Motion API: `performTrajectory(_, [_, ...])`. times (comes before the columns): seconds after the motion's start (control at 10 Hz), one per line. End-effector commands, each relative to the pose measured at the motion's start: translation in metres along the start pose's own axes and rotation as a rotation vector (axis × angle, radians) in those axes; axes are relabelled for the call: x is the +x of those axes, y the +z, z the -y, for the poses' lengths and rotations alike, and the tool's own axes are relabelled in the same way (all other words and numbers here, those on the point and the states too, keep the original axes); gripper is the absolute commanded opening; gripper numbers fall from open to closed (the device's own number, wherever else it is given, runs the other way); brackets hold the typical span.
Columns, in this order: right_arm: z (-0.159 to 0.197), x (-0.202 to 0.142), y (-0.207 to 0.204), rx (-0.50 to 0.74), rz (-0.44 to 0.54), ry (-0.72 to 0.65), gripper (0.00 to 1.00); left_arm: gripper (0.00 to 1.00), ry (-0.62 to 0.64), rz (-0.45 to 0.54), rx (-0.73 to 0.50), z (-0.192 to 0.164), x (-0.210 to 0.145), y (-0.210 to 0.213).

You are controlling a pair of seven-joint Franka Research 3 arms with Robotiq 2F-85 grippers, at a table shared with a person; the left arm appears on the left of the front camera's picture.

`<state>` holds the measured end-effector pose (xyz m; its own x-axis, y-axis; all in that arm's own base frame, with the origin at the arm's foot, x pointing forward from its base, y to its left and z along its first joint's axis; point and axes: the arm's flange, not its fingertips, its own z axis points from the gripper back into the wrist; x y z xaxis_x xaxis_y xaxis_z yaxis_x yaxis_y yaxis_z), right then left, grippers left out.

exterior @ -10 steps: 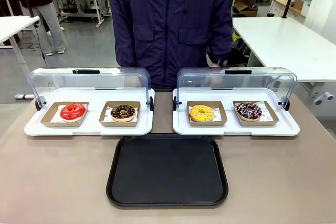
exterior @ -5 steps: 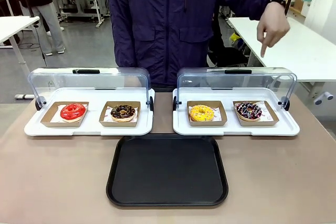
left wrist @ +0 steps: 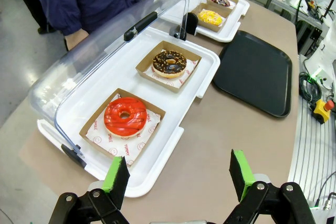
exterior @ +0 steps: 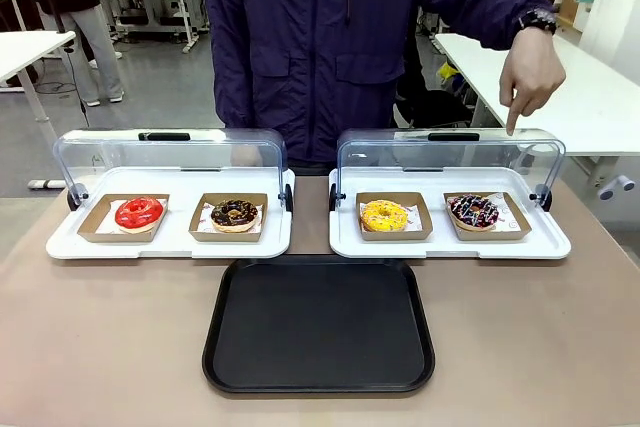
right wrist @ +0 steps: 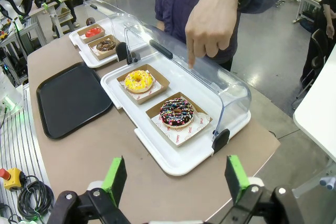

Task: Move the fourth donut from the left to the tray.
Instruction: Pick up the Paper togo box containing the Donut indicated by the person and place it on the Handle tray.

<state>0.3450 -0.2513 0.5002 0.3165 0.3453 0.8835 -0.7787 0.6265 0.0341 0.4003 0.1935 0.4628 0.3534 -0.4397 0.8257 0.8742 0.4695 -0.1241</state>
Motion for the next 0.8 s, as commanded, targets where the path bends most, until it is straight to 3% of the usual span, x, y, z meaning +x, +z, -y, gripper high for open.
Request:
performTrajectory(0.0, [0.0036, 0.0012, -0.0003, -0.004, 0.025, 0.026, 1.00, 1.00, -0.017, 0.017, -0.005, -0.0009, -0.0003, 0.0008])
performTrajectory(0.7, [0.0036, 0.0012, -0.0003, -0.004, 0.025, 0.026, 1.00, 1.00, -0.017, 0.017, -0.005, -0.0009, -0.0003, 0.0008])
